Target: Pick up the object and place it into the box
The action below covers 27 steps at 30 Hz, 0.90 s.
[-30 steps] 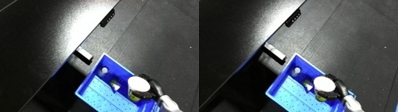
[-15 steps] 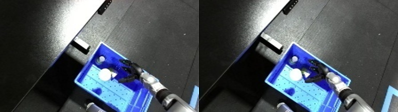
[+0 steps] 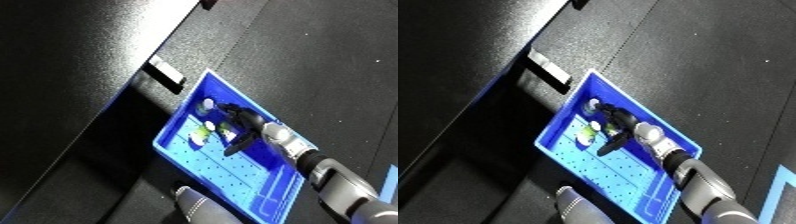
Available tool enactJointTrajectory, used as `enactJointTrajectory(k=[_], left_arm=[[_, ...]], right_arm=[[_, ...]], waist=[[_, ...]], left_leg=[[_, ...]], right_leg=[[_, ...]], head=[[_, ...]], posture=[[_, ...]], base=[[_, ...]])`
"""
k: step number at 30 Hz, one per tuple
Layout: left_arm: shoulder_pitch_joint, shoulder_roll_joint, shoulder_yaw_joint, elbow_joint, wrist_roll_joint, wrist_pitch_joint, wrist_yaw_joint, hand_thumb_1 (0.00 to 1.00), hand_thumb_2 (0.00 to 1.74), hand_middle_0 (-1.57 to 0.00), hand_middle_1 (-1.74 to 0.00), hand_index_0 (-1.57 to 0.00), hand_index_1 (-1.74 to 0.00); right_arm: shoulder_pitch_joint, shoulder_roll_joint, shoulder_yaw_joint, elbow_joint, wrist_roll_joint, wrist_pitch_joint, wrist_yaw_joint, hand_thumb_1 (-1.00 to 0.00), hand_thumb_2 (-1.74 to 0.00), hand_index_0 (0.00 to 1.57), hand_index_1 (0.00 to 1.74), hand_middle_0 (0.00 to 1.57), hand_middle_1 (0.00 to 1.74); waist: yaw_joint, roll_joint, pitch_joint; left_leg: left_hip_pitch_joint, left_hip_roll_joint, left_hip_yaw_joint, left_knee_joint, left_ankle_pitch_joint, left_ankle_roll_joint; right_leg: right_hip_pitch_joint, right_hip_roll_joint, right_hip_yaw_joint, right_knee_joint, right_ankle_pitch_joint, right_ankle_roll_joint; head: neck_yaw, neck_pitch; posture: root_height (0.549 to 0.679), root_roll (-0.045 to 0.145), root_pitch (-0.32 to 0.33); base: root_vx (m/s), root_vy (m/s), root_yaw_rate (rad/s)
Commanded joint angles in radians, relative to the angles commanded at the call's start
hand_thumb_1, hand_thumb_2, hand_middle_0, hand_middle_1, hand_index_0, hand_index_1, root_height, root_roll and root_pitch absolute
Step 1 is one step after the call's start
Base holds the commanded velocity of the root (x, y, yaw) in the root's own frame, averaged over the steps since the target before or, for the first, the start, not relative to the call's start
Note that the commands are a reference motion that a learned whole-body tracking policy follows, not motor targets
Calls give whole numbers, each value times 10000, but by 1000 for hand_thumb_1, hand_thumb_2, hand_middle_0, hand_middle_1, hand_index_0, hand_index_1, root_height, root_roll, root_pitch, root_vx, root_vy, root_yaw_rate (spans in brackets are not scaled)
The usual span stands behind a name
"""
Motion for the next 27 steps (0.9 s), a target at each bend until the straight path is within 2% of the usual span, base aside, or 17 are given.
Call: enactJointTrajectory(k=[7, 12, 15, 19, 23, 27], left_arm=[[-130, 65, 89, 56, 185, 145, 285, 0, 0, 0, 0, 0, 0], [-178, 170, 253, 58, 338, 344, 429, 0, 0, 0, 0, 0, 0], [-227, 222, 349, 41, 400, 453, 508, 0, 0, 0, 0, 0, 0], [-278, 320, 480, -20, 443, 522, 508, 0, 0, 0, 0, 0, 0], [-325, 423, 547, -130, 403, 533, 463, 0, 0, 0, 0, 0, 0], [-283, 473, 602, -270, 305, 477, 430, 0, 0, 0, 0, 0, 0]], right_arm=[[-315, 253, 522, -476, -417, 464, -55, 0, 0, 0, 0, 0, 0], [-417, 378, 758, -588, -896, 879, -82, 0, 0, 0, 0, 0, 0], [-474, 472, 877, -459, -1080, 1035, -61, 0, 0, 0, 0, 0, 0], [-519, 648, 959, -292, -1092, 1223, -51, 0, 0, 0, 0, 0, 0], [-481, 841, 1001, -100, -1058, 1459, -193, 0, 0, 0, 0, 0, 0], [-315, 1110, 1021, 194, -585, 1789, -344, 0, 0, 0, 0, 0, 0]], waist=[[390, -285, -114], [653, -440, -176], [819, -496, -193], [1031, -558, -181], [1248, -581, -133], [1471, -591, -36]], left_leg=[[-263, 45, -284, -77, 219, -68], [-444, 90, -461, 6, 368, -108], [-484, 114, -570, 22, 462, -122], [-527, 140, -730, -57, 658, -154], [-524, 142, -895, -269, 901, -200], [-579, 131, -1026, -254, 980, -192]], right_leg=[[-57, -52, -299, 103, -50, -7], [-72, -136, -539, 277, -105, -13], [-28, -198, -671, 341, -128, -3], [17, -284, -839, 410, -141, 39], [81, -355, -1041, 485, -163, 93], [98, -462, -1234, 673, -222, 125]], head=[[-2125, 657], [-3630, 988], [-4897, 1376], [-6219, 1644], [-6821, 1970], [-7503, 2486]], posture=[[642, 72, -64], [641, 68, -69], [640, 65, -73], [640, 63, -77], [640, 59, -80], [639, 57, -85]], base=[[-20, -77, 169], [7, -68, 202], [24, -54, 208], [22, -44, 234], [19, -35, 275], [28, -14, 232]])
